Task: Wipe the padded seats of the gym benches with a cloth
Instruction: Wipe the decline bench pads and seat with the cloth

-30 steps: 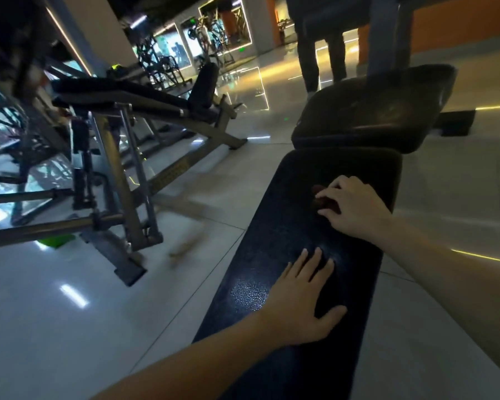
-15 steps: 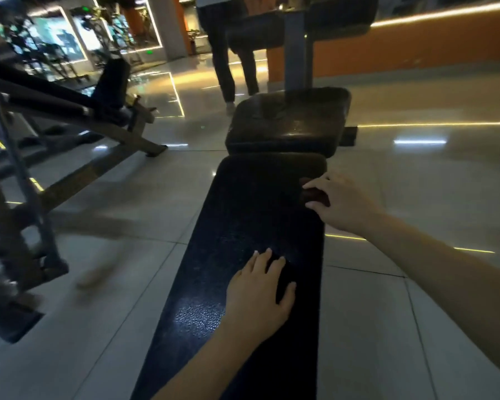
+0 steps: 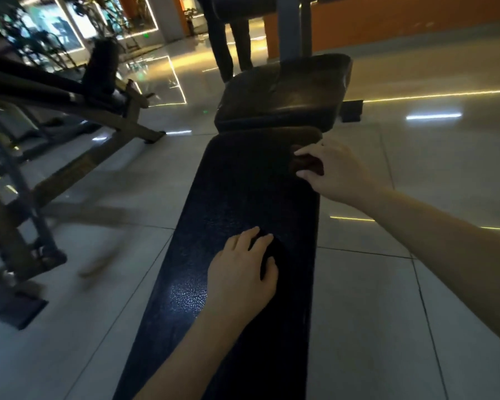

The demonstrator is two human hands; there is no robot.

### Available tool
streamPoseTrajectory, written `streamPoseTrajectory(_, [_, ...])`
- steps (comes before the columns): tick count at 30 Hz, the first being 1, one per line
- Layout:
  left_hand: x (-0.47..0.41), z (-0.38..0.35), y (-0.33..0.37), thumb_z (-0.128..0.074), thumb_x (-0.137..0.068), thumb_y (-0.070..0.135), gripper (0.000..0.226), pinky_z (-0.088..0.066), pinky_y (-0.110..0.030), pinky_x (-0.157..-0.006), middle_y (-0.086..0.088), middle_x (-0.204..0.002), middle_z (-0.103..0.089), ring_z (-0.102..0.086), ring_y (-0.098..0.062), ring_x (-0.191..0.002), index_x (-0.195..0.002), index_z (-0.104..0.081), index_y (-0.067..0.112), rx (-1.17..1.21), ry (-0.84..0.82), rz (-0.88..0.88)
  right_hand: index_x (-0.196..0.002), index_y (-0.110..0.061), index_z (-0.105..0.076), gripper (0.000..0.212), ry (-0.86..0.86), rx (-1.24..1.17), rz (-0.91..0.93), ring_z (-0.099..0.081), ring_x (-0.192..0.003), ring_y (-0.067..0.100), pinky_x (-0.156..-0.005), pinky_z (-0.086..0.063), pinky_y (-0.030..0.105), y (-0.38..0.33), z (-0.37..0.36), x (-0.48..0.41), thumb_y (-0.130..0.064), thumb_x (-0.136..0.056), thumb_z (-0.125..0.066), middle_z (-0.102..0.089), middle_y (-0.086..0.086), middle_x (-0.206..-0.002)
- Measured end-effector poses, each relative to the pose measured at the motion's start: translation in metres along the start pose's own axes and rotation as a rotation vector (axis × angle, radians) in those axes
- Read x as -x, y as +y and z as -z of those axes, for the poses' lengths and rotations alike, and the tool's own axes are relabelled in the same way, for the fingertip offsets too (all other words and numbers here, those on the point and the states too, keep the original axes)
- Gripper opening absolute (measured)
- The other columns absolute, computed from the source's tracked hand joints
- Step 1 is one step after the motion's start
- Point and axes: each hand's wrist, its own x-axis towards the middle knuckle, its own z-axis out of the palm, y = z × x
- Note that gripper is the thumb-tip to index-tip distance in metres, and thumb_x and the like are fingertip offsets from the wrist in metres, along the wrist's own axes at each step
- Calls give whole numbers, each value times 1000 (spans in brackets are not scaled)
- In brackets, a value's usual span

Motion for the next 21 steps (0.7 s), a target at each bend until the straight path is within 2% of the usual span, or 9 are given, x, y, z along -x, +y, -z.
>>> streamPoseTrajectory(4, [-20,1,26,-47,-95,38,46,-48,-31,-93,13,-150,-38,-37,-11,-135,-141,-46,34,29,-105,128,-133,-25,-56,44,-21,-72,103,-48,-115,24,-99,-42,39,20,-4,-8,-36,-91,-66,-50,4,-118])
streamPoseTrajectory(9, [-35,0,47,-47,-90,40,53,-53,-32,-90,16,-151,-39,-52,-11,-127,-143,-45,36,-24,-117,218,-132,-32,-56,42,-65,-155,249,-47,-115,19,-96,-46,45,35,2,-22,-42,-92,-63,-48,-4,-116])
streamPoseTrajectory(11, [-36,-2,53,-52,-89,35,54,-53,-34,-91,15,-151,-41,-53,-12,-127,-142,-47,35,-34,-128,267,-130,-35,-57,40,-96,-125,319,-46,-115,17,-95,-45,40,38,6,-29,-44,-92,-62,-46,-6,-115])
streamPoseTrajectory(13, [-39,2,62,-53,-87,33,55,-52,-35,-96,13,-151,-42,-51,-13,-130,-142,-48,33,-31,-157,261,-128,-35,-59,37,-131,-129,349,-46,-114,17,-95,-42,34,42,12,-37,-44,-92,-62,-46,-6,-116])
streamPoseTrajectory(15, [-38,7,70,-53,-87,30,57,-49,-36,-101,9,-153,-41,-44,-15,-137,-143,-48,31,-39,-170,246,-124,-36,-63,37,-146,-165,396,-48,-109,16,-94,-45,38,40,15,-36,-46,-89,-64,-47,-9,-111])
streamPoseTrajectory(18, [-42,16,74,-52,-88,29,58,-45,-40,-104,9,-156,-36,-34,-16,-144,-145,-45,31,-72,-199,282,-116,-36,-69,35,-109,-239,481,-52,-96,16,-85,-52,44,26,18,-36,-43,-82,-71,-47,-12,-100])
streamPoseTrajectory(21, [-42,20,72,-51,-90,31,58,-44,-41,-103,11,-157,-33,-33,-16,-144,-147,-40,35,-113,-215,288,-115,-34,-70,36,-137,-225,522,-55,-96,20,-84,-52,45,14,22,-38,-42,-80,-73,-53,-6,-101])
